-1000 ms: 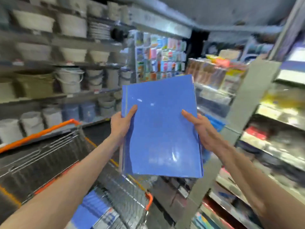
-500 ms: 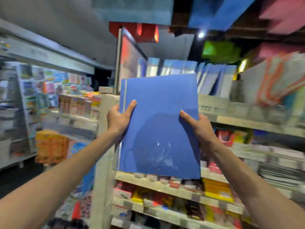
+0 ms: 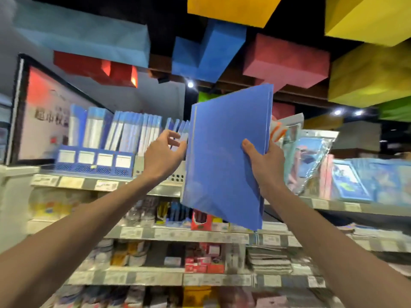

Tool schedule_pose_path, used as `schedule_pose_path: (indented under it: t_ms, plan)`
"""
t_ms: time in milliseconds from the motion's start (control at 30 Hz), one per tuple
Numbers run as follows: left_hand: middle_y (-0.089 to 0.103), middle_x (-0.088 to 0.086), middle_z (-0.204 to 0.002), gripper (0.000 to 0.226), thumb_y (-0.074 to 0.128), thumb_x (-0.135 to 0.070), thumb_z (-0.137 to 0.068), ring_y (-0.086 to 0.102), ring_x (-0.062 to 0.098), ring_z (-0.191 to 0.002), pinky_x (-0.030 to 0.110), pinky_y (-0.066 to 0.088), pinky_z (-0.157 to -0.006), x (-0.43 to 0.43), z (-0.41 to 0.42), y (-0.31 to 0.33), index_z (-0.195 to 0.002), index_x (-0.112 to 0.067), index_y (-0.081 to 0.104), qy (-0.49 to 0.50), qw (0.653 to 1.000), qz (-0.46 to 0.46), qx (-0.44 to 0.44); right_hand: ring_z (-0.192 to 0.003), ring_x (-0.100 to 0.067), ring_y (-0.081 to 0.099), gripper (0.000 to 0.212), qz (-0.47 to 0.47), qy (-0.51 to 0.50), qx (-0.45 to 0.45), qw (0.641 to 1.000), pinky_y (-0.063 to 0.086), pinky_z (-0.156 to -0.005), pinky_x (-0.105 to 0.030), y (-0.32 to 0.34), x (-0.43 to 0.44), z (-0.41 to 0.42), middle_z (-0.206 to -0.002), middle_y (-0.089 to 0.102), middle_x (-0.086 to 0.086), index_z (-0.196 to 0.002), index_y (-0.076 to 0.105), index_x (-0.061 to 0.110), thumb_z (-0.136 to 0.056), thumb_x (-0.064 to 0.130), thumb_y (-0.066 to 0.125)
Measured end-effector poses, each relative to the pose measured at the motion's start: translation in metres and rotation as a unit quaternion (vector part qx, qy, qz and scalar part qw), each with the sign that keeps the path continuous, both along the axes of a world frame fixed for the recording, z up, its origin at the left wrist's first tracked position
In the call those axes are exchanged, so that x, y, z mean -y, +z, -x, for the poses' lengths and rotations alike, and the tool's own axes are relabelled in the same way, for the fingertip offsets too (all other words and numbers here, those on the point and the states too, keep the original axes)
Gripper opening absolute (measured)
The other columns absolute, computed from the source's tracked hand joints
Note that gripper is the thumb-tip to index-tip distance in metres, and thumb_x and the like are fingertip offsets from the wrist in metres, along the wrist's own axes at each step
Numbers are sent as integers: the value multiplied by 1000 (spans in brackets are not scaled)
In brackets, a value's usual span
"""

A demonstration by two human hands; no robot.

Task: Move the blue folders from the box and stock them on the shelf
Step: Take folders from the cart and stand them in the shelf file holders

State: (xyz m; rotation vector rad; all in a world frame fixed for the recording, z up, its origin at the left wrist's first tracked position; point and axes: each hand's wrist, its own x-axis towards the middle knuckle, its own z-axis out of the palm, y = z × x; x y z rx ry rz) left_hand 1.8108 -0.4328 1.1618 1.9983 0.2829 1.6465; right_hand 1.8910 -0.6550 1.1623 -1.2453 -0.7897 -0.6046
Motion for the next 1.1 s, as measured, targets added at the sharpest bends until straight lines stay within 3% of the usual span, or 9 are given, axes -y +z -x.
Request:
schedule_pose_path:
  t_ms: [167,300,433,567,667,733,900,1000,1100]
  plan:
    - [72,-14,-91,19,60,-38,-93,68,12,-76,32,52,-70,-6,-63,4,-107,-25,61,33,989,-141,-43,-80,-3,67,11,-55,-93,42,993,57,-68,-29,28,-11,-51,-90,69,14,-103,65,30,-93,26,67]
    - [74,-9,-101,20,59,-37,-94,70,16,-89,37,56,-78,-46,-126,4,-109,-24,63,43,975,-214,-36,-86,-18,68,9,-69,-149,57,985,58,-73,-37,52,-35,-107,-95,70,3,-100,64,26,-93,31,66]
    - [70,1,-106,26,61,-35,-93,64,27,-104,47,42,-109,-94,-189,5,-115,-22,62,63,957,-281,-40,-86,-18,66,5,-83,-181,71,977,58,-78,-41,72,-67,-156,-92,68,5,-95,62,29,-93,31,65]
    - [40,10,-157,47,59,-43,-95,23,35,-152,47,9,-126,-137,-260,23,-139,-27,54,92,937,-331,-70,-74,-6,59,9,-98,-197,84,972,53,-71,-31,96,-108,-206,-84,59,11,-96,56,24,-96,29,64]
    - [22,12,-165,52,54,-47,-97,9,34,-155,46,2,-125,-153,-299,36,-146,-30,49,91,926,-362,-49,-84,-12,64,23,-102,-196,76,972,53,-67,-25,105,-142,-234,-99,66,6,-106,59,21,-95,41,61]
    - [17,13,-166,56,43,-53,-96,5,34,-155,47,3,-126,-164,-322,41,-147,-30,47,87,924,-368,-52,-98,-20,66,41,-110,-210,77,968,58,-76,-37,108,-167,-254,-109,68,3,-112,59,23,-89,57,56]
    - [6,15,-167,64,32,-59,-94,-2,35,-155,53,8,-125,-185,-358,45,-152,-34,40,94,924,-369,-41,-70,-20,61,19,-111,-212,62,969,55,-74,-45,103,-194,-278,-67,54,14,-96,60,16,-95,35,63]
    - [6,17,-167,62,33,-57,-95,0,37,-155,54,12,-125,-197,-373,43,-152,-33,41,101,919,-379,-29,-77,-23,63,32,-108,-218,65,968,47,-69,-34,98,-205,-291,-78,65,0,-111,65,8,-96,37,62]
    - [5,16,-167,61,35,-56,-96,-5,33,-155,55,14,-124,-206,-385,37,-152,-32,41,91,922,-375,-22,-94,-23,67,39,-103,-220,68,968,56,-80,-38,92,-215,-301,-106,71,-2,-124,63,13,-96,41,60]
